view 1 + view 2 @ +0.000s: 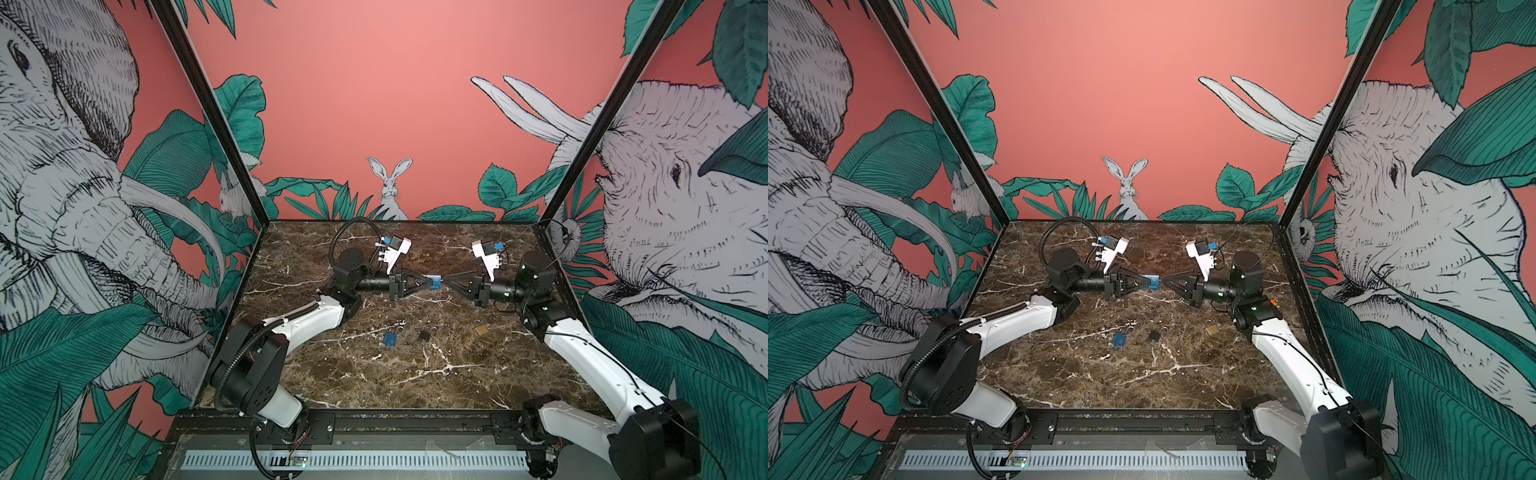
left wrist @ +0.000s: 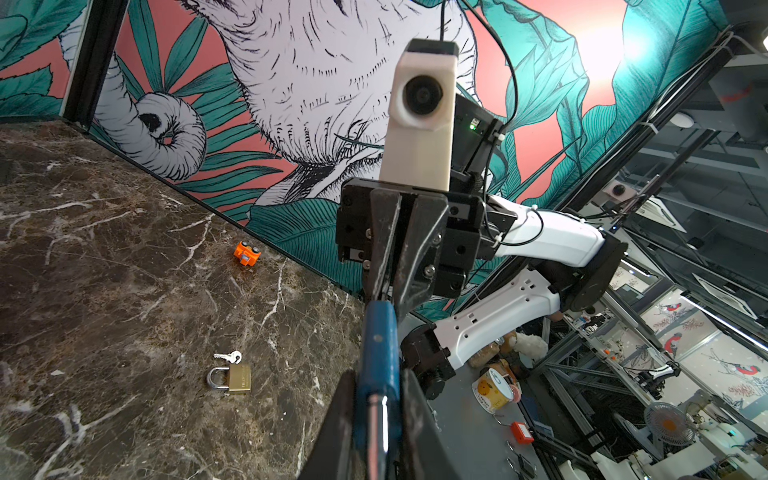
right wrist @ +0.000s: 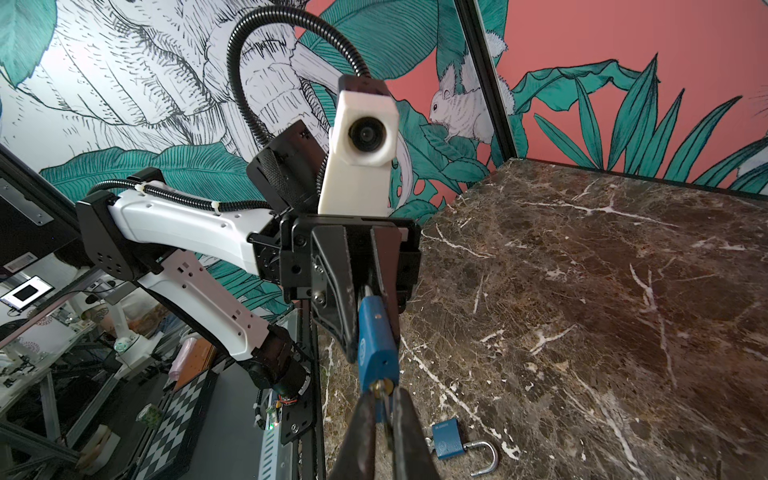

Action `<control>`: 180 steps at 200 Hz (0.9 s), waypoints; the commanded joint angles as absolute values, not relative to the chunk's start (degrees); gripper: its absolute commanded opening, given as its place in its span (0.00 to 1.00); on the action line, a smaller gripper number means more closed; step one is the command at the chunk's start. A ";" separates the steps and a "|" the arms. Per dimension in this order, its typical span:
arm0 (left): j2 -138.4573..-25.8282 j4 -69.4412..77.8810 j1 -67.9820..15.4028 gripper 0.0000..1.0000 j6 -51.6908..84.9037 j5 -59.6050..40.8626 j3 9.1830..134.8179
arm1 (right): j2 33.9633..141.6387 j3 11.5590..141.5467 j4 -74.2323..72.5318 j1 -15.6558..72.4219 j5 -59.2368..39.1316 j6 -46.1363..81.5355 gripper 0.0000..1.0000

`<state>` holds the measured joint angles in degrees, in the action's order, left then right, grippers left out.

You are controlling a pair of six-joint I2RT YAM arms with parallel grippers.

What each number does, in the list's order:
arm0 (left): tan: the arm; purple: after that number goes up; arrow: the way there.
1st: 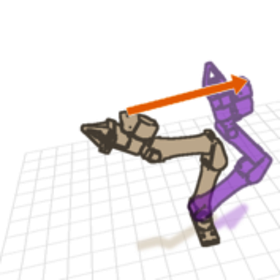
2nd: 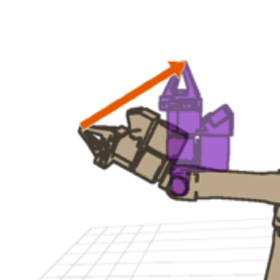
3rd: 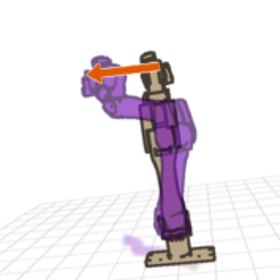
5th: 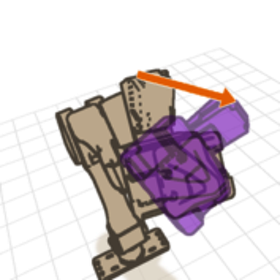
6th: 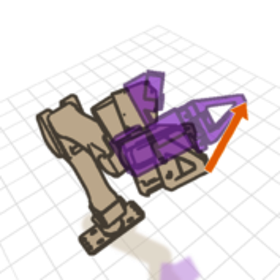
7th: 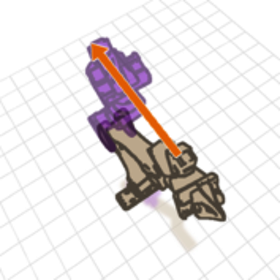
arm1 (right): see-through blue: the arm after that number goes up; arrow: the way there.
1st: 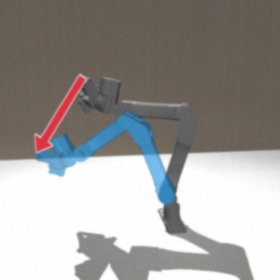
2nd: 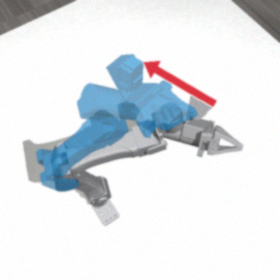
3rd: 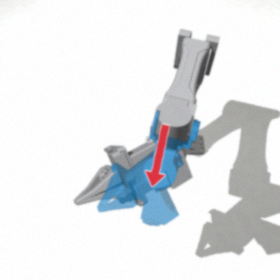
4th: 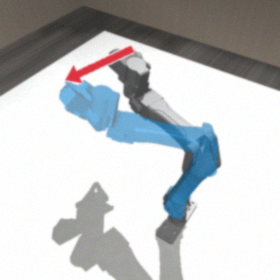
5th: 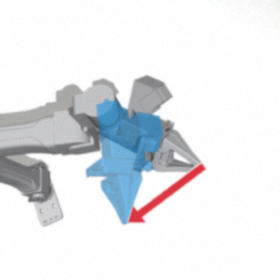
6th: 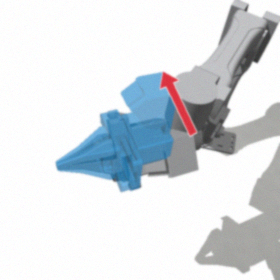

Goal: Lock with the key

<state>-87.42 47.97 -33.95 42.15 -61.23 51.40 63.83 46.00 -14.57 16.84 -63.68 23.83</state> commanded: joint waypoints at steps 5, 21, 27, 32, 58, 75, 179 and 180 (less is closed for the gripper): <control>-86.93 47.79 -33.58 0.00 41.20 -59.87 53.03 | 63.96 45.97 -19.58 17.24 -67.32 24.56 0.09; -87.18 47.80 -33.59 0.00 41.15 -59.79 53.23 | 63.96 45.97 -19.16 17.23 -67.32 24.27 0.09; -87.28 47.91 -33.60 0.00 41.26 -59.81 53.24 | 63.91 45.96 -18.98 17.25 -67.41 24.30 0.09; -87.34 48.05 -33.60 0.00 41.36 -59.65 53.31 | 63.90 45.97 -18.83 17.22 -67.52 24.13 0.09; -87.88 49.48 -33.61 0.00 42.36 -59.64 53.36 | 63.61 46.08 -17.08 17.22 -67.11 23.19 0.09; -88.15 49.65 -33.60 0.00 42.36 -59.57 53.60 | 63.60 45.95 -16.73 17.24 -66.98 22.92 0.09; -86.85 49.79 -31.93 0.00 41.67 -59.09 51.97 | 64.75 45.54 -18.48 13.73 -67.77 28.06 0.00; -86.80 49.81 -31.79 0.00 41.66 -59.07 51.91 | 64.76 45.53 -18.64 13.68 -67.90 28.27 0.00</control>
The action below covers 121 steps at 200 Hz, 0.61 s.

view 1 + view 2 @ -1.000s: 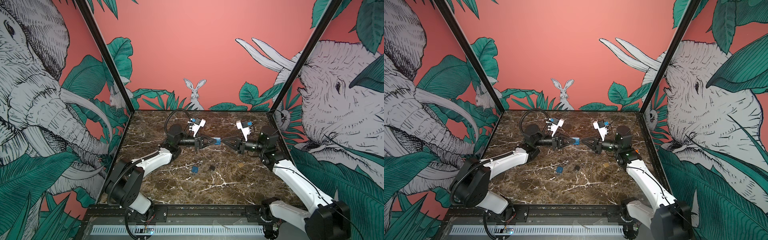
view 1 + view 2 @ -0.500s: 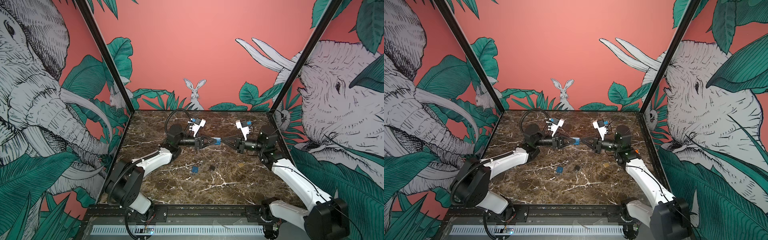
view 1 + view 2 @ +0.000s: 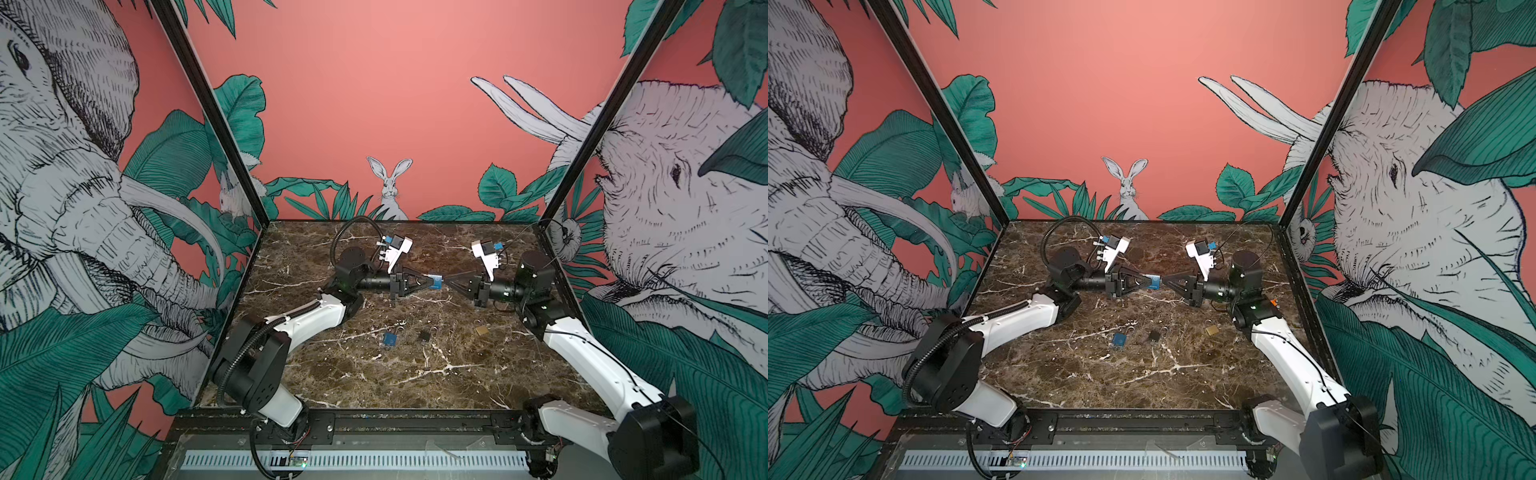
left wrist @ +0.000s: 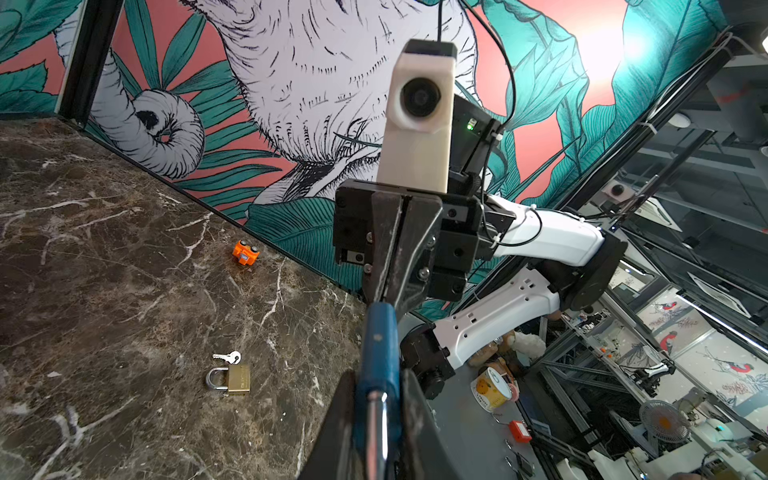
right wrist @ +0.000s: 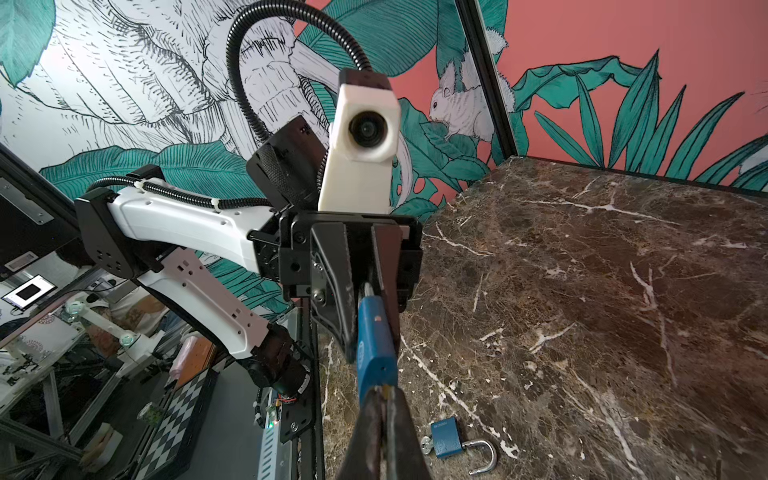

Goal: Lock with the key

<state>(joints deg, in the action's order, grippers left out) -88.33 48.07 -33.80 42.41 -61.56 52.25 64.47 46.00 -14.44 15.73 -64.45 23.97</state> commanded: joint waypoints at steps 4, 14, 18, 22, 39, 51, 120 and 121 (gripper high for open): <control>-86.60 49.87 -31.54 0.00 41.81 -59.01 51.71 | 64.85 45.43 -19.07 13.44 -68.44 28.75 0.00; -86.19 50.35 -30.83 0.00 42.16 -58.86 51.16 | 64.71 45.20 -19.38 12.89 -68.64 29.50 0.00; -86.08 50.44 -30.55 0.00 42.32 -58.78 51.03 | 64.61 45.04 -19.22 12.74 -68.72 29.47 0.00; -85.94 50.72 -30.30 0.00 42.42 -58.68 50.79 | 64.40 44.93 -19.26 12.67 -68.97 29.51 0.00; -85.67 51.15 -29.58 0.00 42.71 -58.35 50.38 | 64.01 44.64 -18.67 12.54 -68.19 29.12 0.00; -85.69 50.56 -29.48 0.00 42.39 -58.47 50.52 | 63.39 44.93 -15.60 12.10 -66.86 27.58 0.00; -95.22 -6.64 -39.44 0.00 7.50 -42.11 70.11 | 58.66 36.52 1.57 9.03 -27.04 34.07 0.00; -95.64 -7.19 -39.54 0.00 7.35 -42.19 70.56 | 58.60 36.50 1.75 9.00 -26.53 34.08 0.00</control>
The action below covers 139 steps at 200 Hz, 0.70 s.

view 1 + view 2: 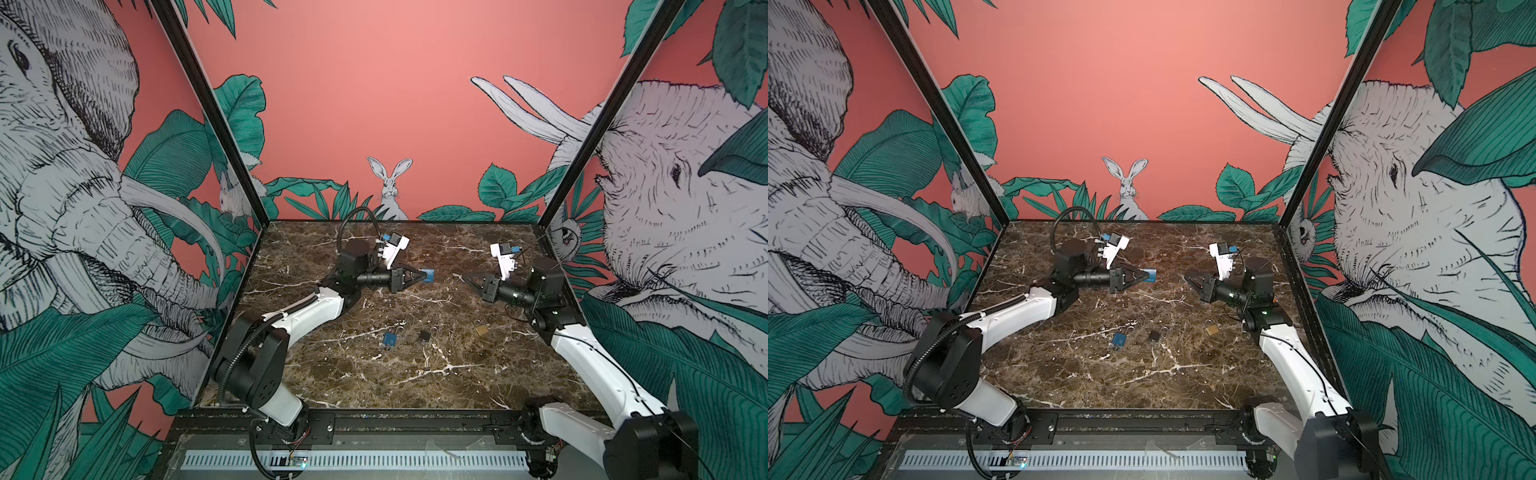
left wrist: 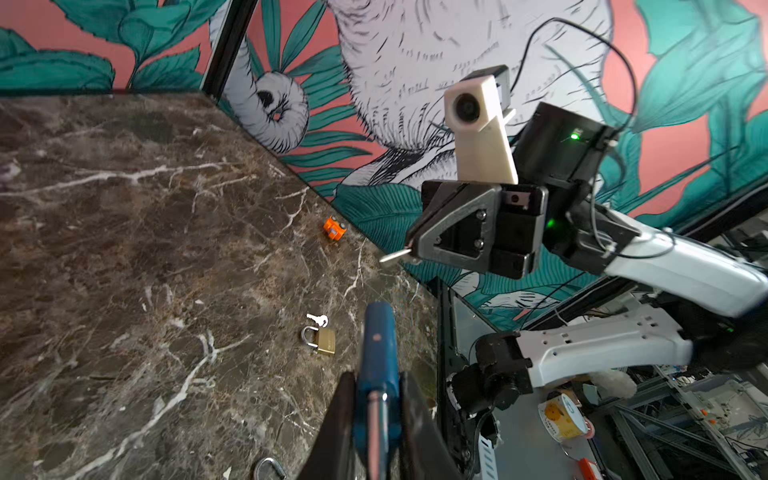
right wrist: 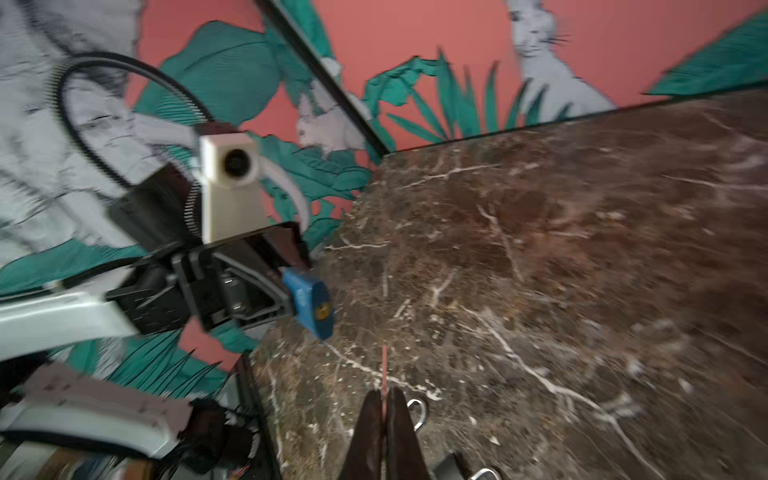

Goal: Lock with the key

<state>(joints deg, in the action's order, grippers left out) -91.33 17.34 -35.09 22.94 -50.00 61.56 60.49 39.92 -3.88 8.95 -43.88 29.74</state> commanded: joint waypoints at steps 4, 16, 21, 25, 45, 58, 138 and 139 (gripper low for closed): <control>-97.23 -9.21 -39.71 0.00 6.57 -43.01 72.34 | 58.54 36.48 3.07 9.05 -25.31 34.06 0.00; -101.35 -14.39 -41.81 0.00 2.36 -45.46 76.67 | 58.15 35.78 5.52 9.04 -22.33 34.05 0.00; -102.56 -16.49 -42.63 0.00 0.55 -44.56 78.05 | 57.94 34.93 5.27 9.03 -21.65 34.34 0.00; -103.47 -17.71 -43.33 0.00 -0.78 -44.14 79.11 | 57.80 34.10 4.54 9.05 -21.21 34.66 0.00; -109.06 -25.34 -45.31 0.00 -6.40 -47.26 85.13 | 57.98 30.47 1.47 9.05 -19.34 37.02 0.00; -112.89 -30.38 -45.68 0.00 -9.38 -49.26 88.90 | 58.89 28.27 -0.69 9.09 -18.81 38.87 0.00; -132.23 -48.12 -48.54 0.00 -18.65 -47.27 107.48 | 68.39 21.37 -16.03 17.39 -12.27 45.77 0.00; -132.34 -48.19 -48.53 0.00 -18.64 -47.32 107.62 | 68.47 21.36 -16.10 17.44 -12.24 45.78 0.00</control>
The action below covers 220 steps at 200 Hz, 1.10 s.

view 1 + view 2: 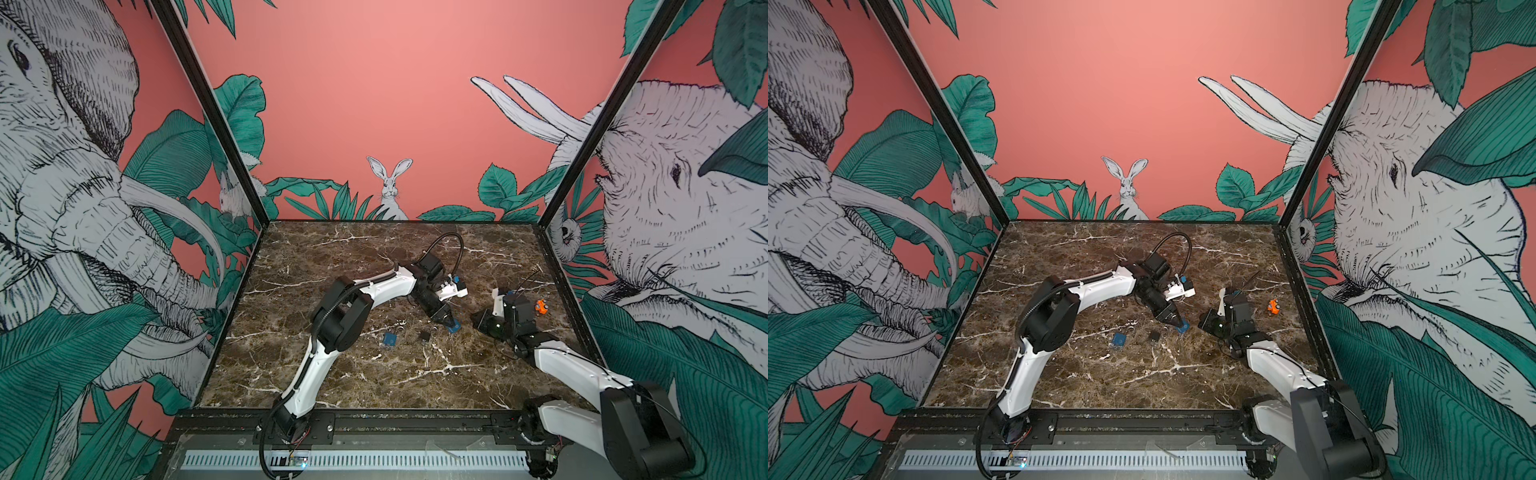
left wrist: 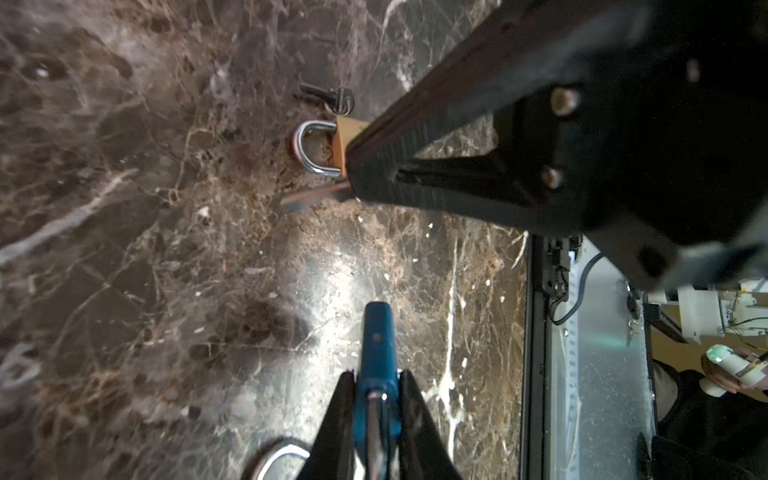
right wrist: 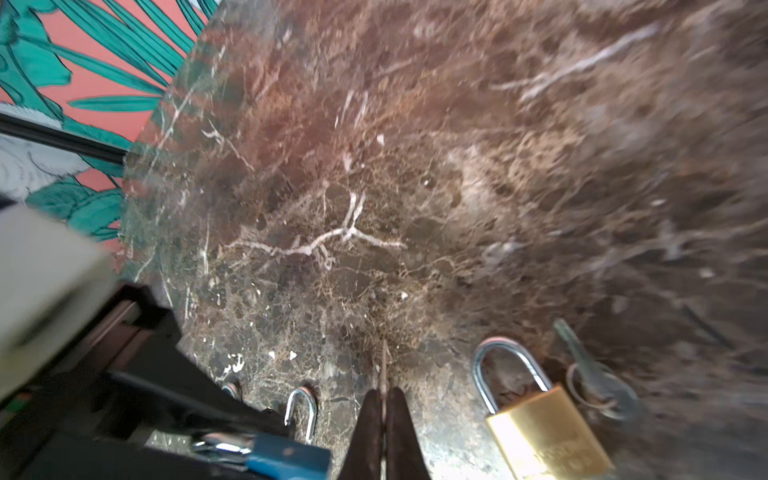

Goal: Lock with the key

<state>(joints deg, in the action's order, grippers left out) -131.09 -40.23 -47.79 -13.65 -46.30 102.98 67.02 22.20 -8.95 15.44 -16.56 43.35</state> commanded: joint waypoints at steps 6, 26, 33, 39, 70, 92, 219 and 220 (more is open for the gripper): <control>-133.04 -48.57 -48.52 0.00 -18.86 -47.47 108.45 | 68.88 21.15 -16.00 17.81 -11.32 46.11 0.00; -135.60 -50.69 -48.73 0.00 -19.60 -47.64 112.16 | 70.09 19.24 -18.77 18.28 -10.35 47.23 0.00; -136.69 -52.09 -48.77 0.00 -20.11 -47.20 114.02 | 70.31 18.51 -19.18 18.34 -9.63 47.75 0.00; -137.67 -52.99 -48.86 0.00 -20.24 -46.90 115.36 | 70.43 17.90 -19.96 18.45 -9.31 48.01 0.00; -141.61 -56.78 -49.13 0.02 -21.34 -45.87 120.72 | 71.83 16.33 -22.03 18.46 -9.28 48.14 0.00; -142.21 -56.74 -49.46 0.13 -21.62 -43.92 121.39 | 72.80 15.64 -23.14 18.47 -9.32 48.55 0.00; -146.96 -54.68 -49.42 0.37 -20.38 -39.67 132.98 | 65.64 14.85 -15.44 18.46 -8.22 47.85 0.24; -146.91 -54.67 -49.41 0.37 -20.34 -39.61 132.98 | 65.56 14.85 -15.32 18.46 -8.20 47.79 0.24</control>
